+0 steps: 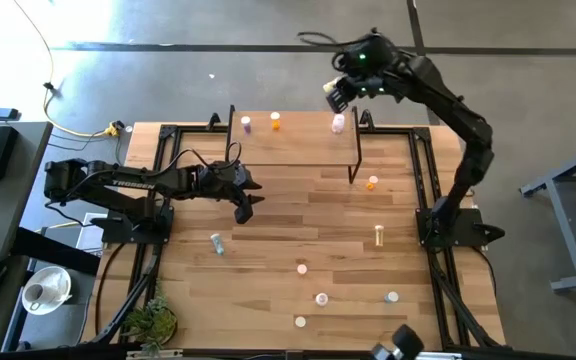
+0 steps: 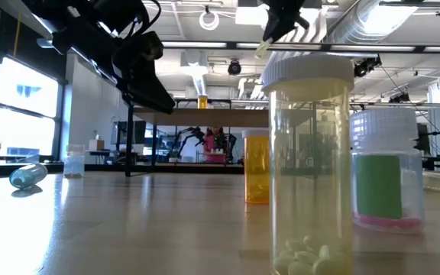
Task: Pick and place medicine bottles onto shelf by color
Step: Put the top left yellow pill bottle on the shelf
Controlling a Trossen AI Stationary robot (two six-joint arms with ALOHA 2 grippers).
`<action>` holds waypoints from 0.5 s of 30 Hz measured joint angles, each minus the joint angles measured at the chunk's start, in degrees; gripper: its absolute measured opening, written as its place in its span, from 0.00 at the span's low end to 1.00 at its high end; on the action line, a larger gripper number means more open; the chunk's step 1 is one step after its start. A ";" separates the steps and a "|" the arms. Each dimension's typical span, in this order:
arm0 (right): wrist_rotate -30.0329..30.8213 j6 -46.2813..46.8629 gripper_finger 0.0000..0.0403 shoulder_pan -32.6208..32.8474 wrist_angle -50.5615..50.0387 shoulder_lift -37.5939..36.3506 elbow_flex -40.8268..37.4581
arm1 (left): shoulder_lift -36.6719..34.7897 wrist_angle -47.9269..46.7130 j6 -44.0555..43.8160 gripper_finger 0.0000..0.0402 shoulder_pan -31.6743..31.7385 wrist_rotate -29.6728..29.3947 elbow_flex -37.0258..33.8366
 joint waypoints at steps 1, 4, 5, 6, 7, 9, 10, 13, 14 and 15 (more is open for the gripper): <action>0.00 -0.68 0.25 0.00 -1.01 0.98 0.47 | 0.00 0.00 -0.02 0.43 0.02 0.00 0.00; -0.15 -1.26 0.25 0.57 -2.20 3.29 0.58 | 0.00 -0.02 -0.02 0.43 0.02 0.00 0.00; -0.43 -2.13 0.25 0.89 -2.61 4.01 0.55 | 0.00 -0.02 -0.02 0.43 0.02 0.00 0.00; -0.73 -3.24 0.25 1.39 -2.76 4.76 0.55 | 0.00 -0.03 -0.02 0.43 0.02 0.00 0.00; -1.23 -4.09 0.25 1.78 -2.73 5.54 0.55 | 0.00 -0.04 -0.02 0.43 0.02 0.00 0.00; -2.47 -5.96 0.25 2.60 -2.74 7.14 0.53 | 0.00 -0.04 -0.02 0.43 0.02 0.00 0.00; -3.03 -6.89 0.25 2.96 -2.75 7.82 0.51 | 0.00 -0.04 -0.02 0.43 0.02 0.00 0.00; -3.23 -9.74 0.25 4.00 -2.70 9.64 0.49 | 0.00 -0.04 -0.02 0.43 0.02 0.00 0.00; -3.23 -11.01 0.25 4.23 -2.68 10.28 0.49 | 0.00 -0.04 -0.02 0.43 0.02 0.00 0.00; -3.23 -11.99 0.25 4.39 -2.68 10.95 0.49 | 0.00 -0.04 -0.02 0.43 0.02 0.00 0.00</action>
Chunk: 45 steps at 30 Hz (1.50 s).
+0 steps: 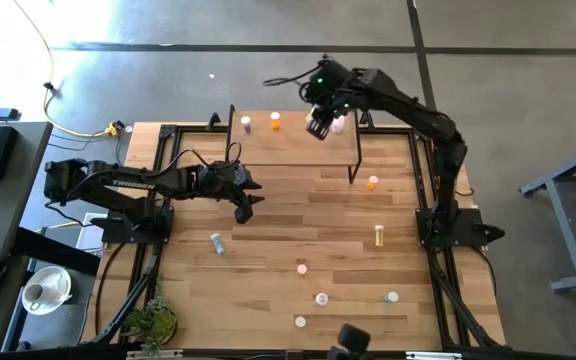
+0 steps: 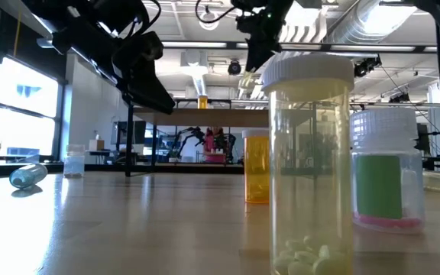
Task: Pick and place medicine bottles onto shelf by color
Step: Put the top left yellow pill bottle on the shelf
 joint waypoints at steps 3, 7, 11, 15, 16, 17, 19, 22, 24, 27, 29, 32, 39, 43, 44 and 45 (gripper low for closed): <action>0.06 -2.35 0.25 0.27 0.25 1.52 0.00 | 0.00 0.00 0.00 0.43 0.00 0.00 0.00; 2.63 -4.28 0.25 0.27 1.99 2.73 0.00 | 0.00 0.02 0.00 0.43 0.01 0.00 0.00; 4.34 -5.17 0.25 -0.35 2.94 2.79 1.49 | 0.00 0.02 0.00 0.43 0.02 0.00 0.00; 4.39 -3.71 0.25 -1.40 2.78 2.78 5.49 | 0.00 0.05 0.00 0.43 0.01 0.00 0.00; 4.24 -3.16 0.25 -1.58 2.96 2.71 6.44 | 0.00 0.07 0.00 0.43 0.02 0.00 0.00; 3.76 -2.70 0.25 -1.85 2.84 2.66 7.28 | 0.00 0.07 0.02 0.43 0.02 0.00 0.00; 2.70 -1.72 0.25 -2.35 2.71 2.66 8.60 | 0.00 0.07 -0.02 0.43 0.02 0.00 0.00; 0.88 -0.46 0.25 -2.84 1.99 2.90 9.42 | 0.00 0.09 -0.73 0.43 0.02 0.01 0.02; 0.20 0.09 0.25 -3.02 -0.15 3.45 9.42 | 0.00 0.09 -1.04 0.43 0.02 0.01 0.02; -0.14 0.22 0.25 -2.86 -2.73 4.68 9.40 | 0.00 0.11 -1.08 0.43 0.00 0.00 0.02; -0.51 0.22 0.25 -2.76 -3.35 5.28 9.40 | 0.00 0.09 -1.59 0.43 0.00 0.02 0.02; -1.95 0.18 0.25 -2.43 -4.01 6.53 9.40 | 0.00 0.10 -2.11 0.43 0.00 0.01 0.02; -4.94 -1.98 0.25 -1.96 -5.87 9.26 9.40 | 0.00 0.09 -2.12 0.43 0.00 0.00 0.04; -4.94 -2.65 0.25 -1.96 -6.22 10.54 9.38 | 0.00 0.11 -1.95 0.43 0.00 0.00 0.04; -4.92 -3.13 0.25 -1.96 -6.23 10.72 9.38 | 0.00 0.10 -1.92 0.43 0.00 0.01 0.04; -4.92 -3.58 0.25 -1.96 -6.22 10.96 9.38 | 0.00 0.09 -1.92 0.43 0.00 0.00 0.04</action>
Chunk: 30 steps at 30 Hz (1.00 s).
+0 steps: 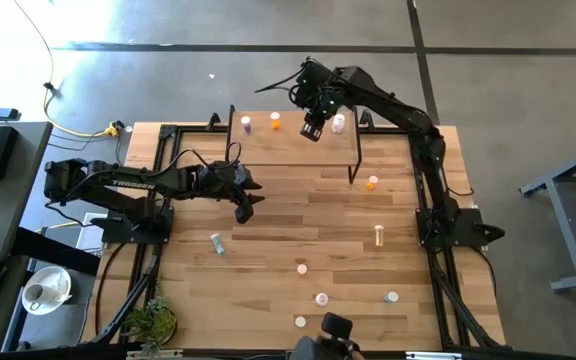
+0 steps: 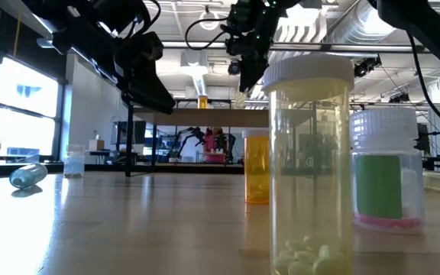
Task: Pick and place medicine bottles onto shelf by color
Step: Put the top left yellow pill bottle on the shelf
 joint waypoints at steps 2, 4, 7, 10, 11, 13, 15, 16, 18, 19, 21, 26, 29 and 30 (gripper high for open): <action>0.00 -0.59 0.25 0.00 -0.12 0.42 0.00 | 0.00 0.01 0.00 0.43 0.00 0.00 0.00; 0.11 -1.07 0.25 0.00 -0.62 0.79 0.00 | 0.00 0.00 0.00 0.44 0.00 0.00 0.00; 0.26 -2.30 0.25 0.00 -1.17 1.30 0.00 | 0.00 0.00 0.01 0.44 0.00 0.00 0.00; 0.26 -3.18 0.25 0.00 -1.28 1.73 -0.03 | 0.00 -0.02 0.02 0.44 0.00 0.00 0.00; 0.26 -3.24 0.25 0.00 -1.21 1.73 -0.04 | 0.00 -0.02 0.02 0.44 0.00 0.00 0.00; 0.26 -3.28 0.25 0.00 -0.93 1.69 -0.04 | 0.00 -0.02 0.02 0.44 0.00 0.00 0.00; 0.28 -3.30 0.25 -0.02 -0.93 1.69 -0.04 | 0.00 -0.02 0.02 0.44 0.01 0.00 0.00; 0.28 -3.30 0.26 -0.13 -0.91 1.69 -0.04 | 0.00 -0.04 0.02 0.44 0.00 -0.03 0.00; 0.28 -3.33 0.27 -0.26 -0.88 1.69 -0.04 | 0.00 -0.04 0.02 0.44 0.01 -0.04 0.00; 0.28 -3.40 0.28 -0.34 -0.88 1.67 -0.04 | 0.00 -0.04 0.02 0.44 0.00 -0.06 0.00; 0.31 -3.50 0.29 -0.51 -0.88 1.67 -0.04 | 0.00 -0.04 0.02 0.44 0.02 -0.07 0.00; 0.37 -3.52 0.30 -0.55 -1.25 1.67 -0.04 | 0.00 -0.19 0.02 0.43 0.00 -0.21 0.00; 0.37 -3.43 0.30 -0.52 -1.26 1.64 -0.04 | 0.00 -0.22 0.02 0.43 0.00 -0.20 0.00; 0.37 -3.34 0.30 -0.52 -1.26 1.64 -0.04 | 0.00 -0.22 0.02 0.43 0.00 -0.20 0.00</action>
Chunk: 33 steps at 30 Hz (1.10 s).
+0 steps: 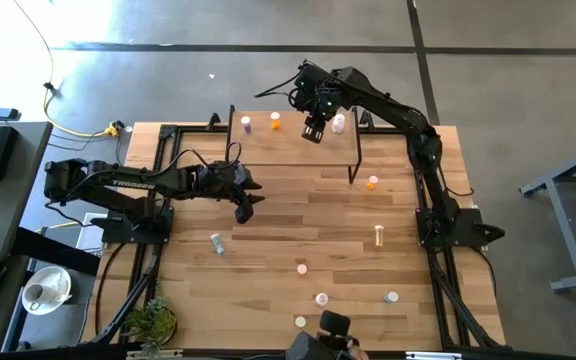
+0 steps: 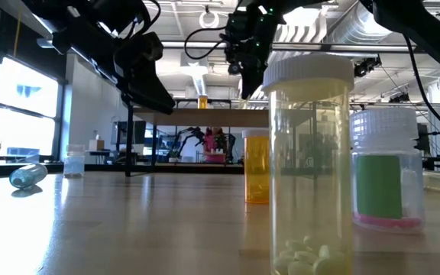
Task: Pick and place medicine bottles onto shelf by color
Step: Put the top left yellow pill bottle on the shelf
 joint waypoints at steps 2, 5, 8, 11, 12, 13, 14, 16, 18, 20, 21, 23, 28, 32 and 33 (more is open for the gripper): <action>0.00 0.02 0.31 0.09 0.04 0.20 0.00 | 0.00 0.00 0.00 0.43 0.00 0.00 0.00; 1.05 0.02 0.31 0.17 0.45 0.77 0.02 | 0.00 -0.27 0.00 0.43 0.00 0.00 0.00; 2.73 0.02 0.31 0.45 0.52 0.90 0.04 | 0.00 -0.48 0.00 0.43 0.00 0.00 0.00; 2.99 0.03 0.31 0.52 0.54 0.94 0.04 | 0.00 -0.66 0.02 0.43 0.00 0.00 0.00; 2.98 0.02 0.31 0.52 0.50 0.94 0.04 | 0.00 -0.70 0.02 0.43 0.00 0.00 0.00; 2.97 0.04 0.31 0.52 0.48 0.94 0.04 | 0.00 -0.69 0.02 0.43 0.00 0.00 0.00; 2.97 0.04 0.31 0.52 0.48 0.94 0.04 | 0.00 -0.68 0.01 0.43 0.00 0.00 0.00; 2.97 0.04 0.31 0.52 0.65 0.96 0.04 | 0.00 -0.69 0.02 0.43 0.00 0.00 0.00; 2.97 0.02 0.31 0.52 0.96 1.00 0.04 | 0.00 -0.68 0.02 0.43 0.00 0.00 0.00; 2.97 0.03 0.31 0.52 1.15 1.04 0.04 | -0.01 -0.68 0.02 0.43 0.00 0.00 0.00; 2.97 0.02 0.31 0.52 1.23 1.05 0.04 | 0.00 -0.68 0.02 0.43 0.00 0.00 0.00; 2.97 0.03 0.31 0.52 1.38 1.07 0.04 | 0.00 -0.68 0.02 0.43 0.00 0.00 0.00; 2.97 0.04 0.31 0.52 1.49 1.07 0.04 | 0.00 -0.68 0.02 0.43 0.00 0.00 0.00; 2.97 0.03 0.31 0.52 1.51 1.07 0.04 | 0.00 -0.68 0.02 0.43 0.00 0.00 0.00; 2.95 0.04 0.31 0.52 1.51 1.07 0.04 | 0.00 -0.68 0.02 0.43 0.00 0.00 0.00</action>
